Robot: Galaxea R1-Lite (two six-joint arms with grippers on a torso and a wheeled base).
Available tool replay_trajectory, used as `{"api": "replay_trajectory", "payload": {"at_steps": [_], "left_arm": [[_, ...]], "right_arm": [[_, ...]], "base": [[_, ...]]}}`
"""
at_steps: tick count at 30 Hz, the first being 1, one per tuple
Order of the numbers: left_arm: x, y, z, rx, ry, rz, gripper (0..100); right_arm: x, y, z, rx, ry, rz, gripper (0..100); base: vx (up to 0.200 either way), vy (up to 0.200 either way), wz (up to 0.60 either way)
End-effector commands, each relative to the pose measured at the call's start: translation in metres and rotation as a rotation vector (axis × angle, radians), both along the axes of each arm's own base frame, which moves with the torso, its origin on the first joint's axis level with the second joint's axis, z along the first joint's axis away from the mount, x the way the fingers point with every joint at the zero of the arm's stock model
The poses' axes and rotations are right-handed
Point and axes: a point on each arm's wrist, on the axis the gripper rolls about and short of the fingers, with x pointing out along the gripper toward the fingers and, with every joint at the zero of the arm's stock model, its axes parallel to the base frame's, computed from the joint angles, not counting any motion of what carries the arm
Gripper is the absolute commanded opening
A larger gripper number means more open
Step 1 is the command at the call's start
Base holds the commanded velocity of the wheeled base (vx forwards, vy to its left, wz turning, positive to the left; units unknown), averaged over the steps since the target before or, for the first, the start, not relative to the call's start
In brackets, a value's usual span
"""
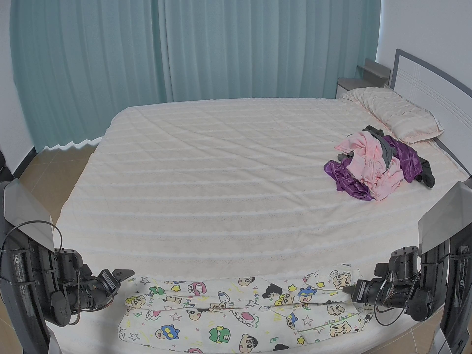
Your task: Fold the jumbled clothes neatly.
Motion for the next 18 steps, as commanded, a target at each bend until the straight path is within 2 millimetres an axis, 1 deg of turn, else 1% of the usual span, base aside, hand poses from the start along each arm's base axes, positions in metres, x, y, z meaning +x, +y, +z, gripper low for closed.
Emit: {"api": "replay_trajectory", "payload": {"at_steps": [1,5,6,9,12,18], "left_arm": [[-0.003,0.000,0.001,-0.001,0.000,0.001,100],[-0.003,0.000,0.001,0.000,-0.001,0.000,100],[-0.003,0.000,0.001,0.000,-0.001,0.000,100],[-0.003,0.000,0.000,0.008,-0.002,-0.007,100],[-0.003,0.000,-0.001,0.014,0.001,-0.011,100],[-0.003,0.000,-0.001,0.014,0.001,-0.011,100]], "right_arm": [[-0.001,-0.005,0.000,-0.019,-0.006,-0.004,0],[-0.006,-0.008,-0.002,-0.055,0.004,0.022,0],[-0.005,-0.008,-0.004,-0.058,0.008,0.025,100],[-0.004,-0.007,-0.009,-0.065,0.016,0.029,100],[-0.004,-0.007,-0.007,-0.064,0.011,0.027,100],[-0.003,-0.008,0.012,-0.053,-0.068,0.014,100]], "base": [[0.000,0.000,0.00],[0.000,0.000,0.00],[0.000,0.000,0.00],[0.000,0.000,0.00],[0.000,0.000,0.00],[0.000,0.000,0.00]]}}
